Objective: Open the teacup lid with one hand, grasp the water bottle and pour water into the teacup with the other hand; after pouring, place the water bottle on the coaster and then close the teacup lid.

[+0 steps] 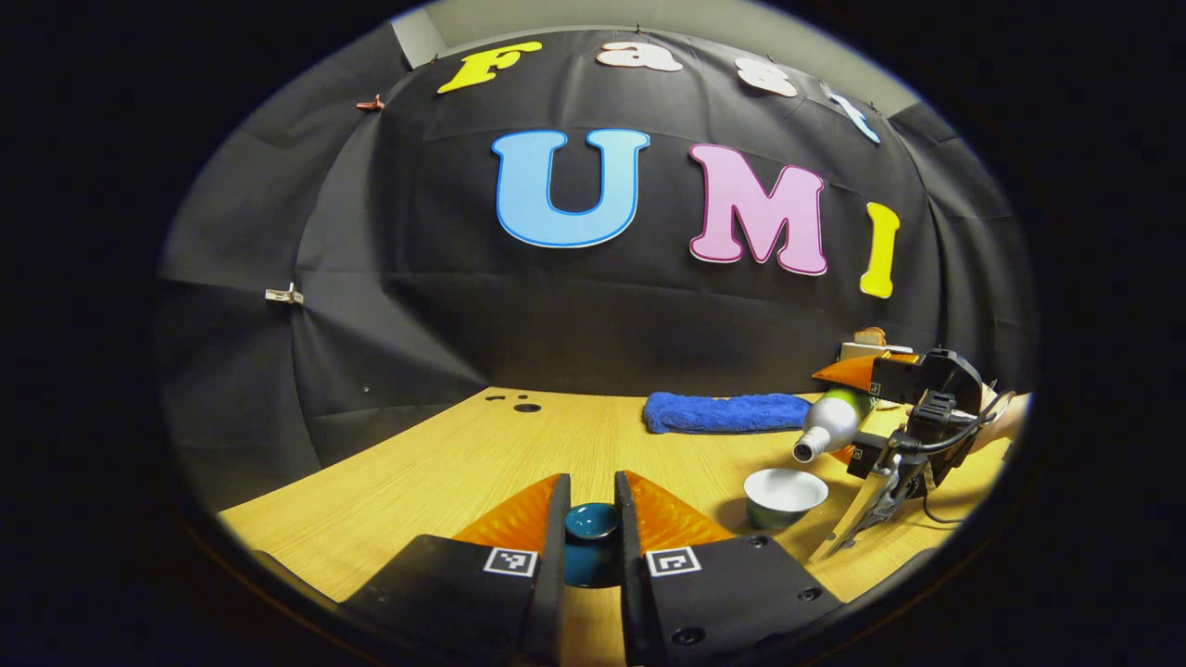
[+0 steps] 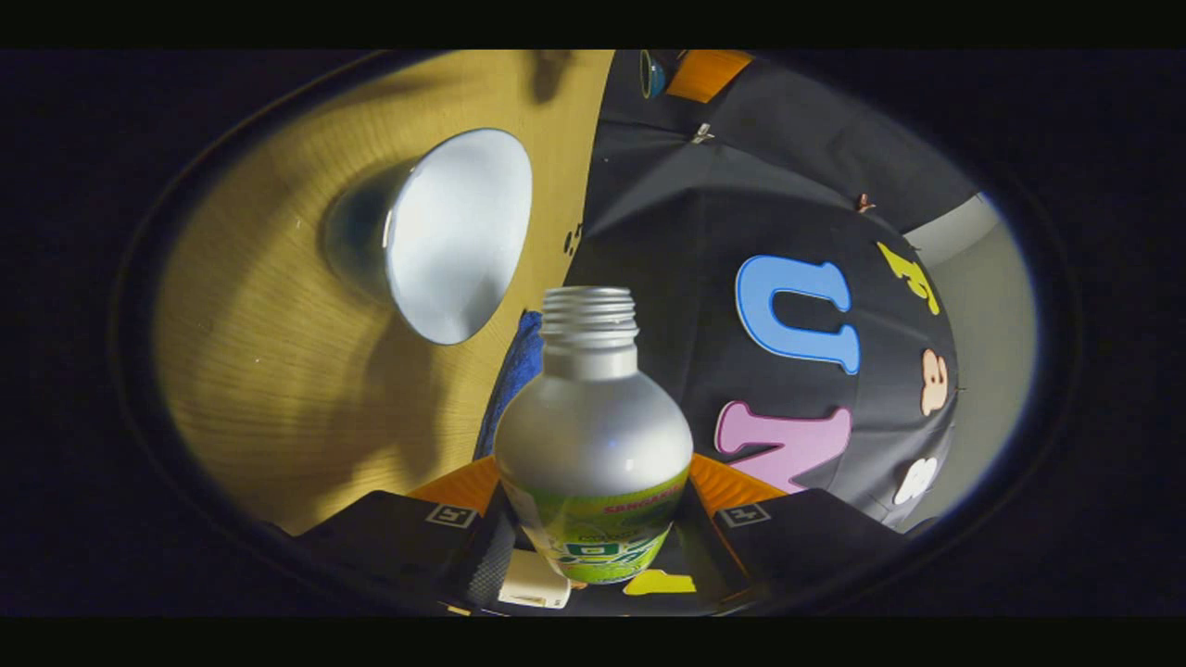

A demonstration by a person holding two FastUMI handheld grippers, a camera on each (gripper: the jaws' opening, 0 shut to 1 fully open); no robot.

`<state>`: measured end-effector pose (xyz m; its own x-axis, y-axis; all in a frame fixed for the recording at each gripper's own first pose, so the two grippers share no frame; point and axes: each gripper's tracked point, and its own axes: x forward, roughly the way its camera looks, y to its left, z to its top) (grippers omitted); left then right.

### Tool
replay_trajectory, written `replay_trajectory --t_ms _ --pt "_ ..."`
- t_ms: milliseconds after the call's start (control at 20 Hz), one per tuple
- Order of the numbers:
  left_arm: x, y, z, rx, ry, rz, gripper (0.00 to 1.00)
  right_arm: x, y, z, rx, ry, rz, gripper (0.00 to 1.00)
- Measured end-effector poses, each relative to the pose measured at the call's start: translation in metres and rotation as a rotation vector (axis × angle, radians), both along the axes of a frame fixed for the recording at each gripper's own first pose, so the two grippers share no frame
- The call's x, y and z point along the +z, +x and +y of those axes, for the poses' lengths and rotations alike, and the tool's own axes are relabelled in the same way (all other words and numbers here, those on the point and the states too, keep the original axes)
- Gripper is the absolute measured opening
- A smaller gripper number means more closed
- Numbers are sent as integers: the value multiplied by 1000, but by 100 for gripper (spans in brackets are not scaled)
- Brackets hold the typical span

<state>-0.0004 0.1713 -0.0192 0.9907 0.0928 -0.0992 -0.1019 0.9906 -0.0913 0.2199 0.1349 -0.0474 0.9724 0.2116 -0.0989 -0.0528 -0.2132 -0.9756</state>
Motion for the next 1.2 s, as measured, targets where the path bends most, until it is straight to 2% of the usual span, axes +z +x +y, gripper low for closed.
replay_trajectory --t_ms 1200 --pt "0 -9 -1 -16 -16 5 29 16 -1 12 79 -196 -106 78"
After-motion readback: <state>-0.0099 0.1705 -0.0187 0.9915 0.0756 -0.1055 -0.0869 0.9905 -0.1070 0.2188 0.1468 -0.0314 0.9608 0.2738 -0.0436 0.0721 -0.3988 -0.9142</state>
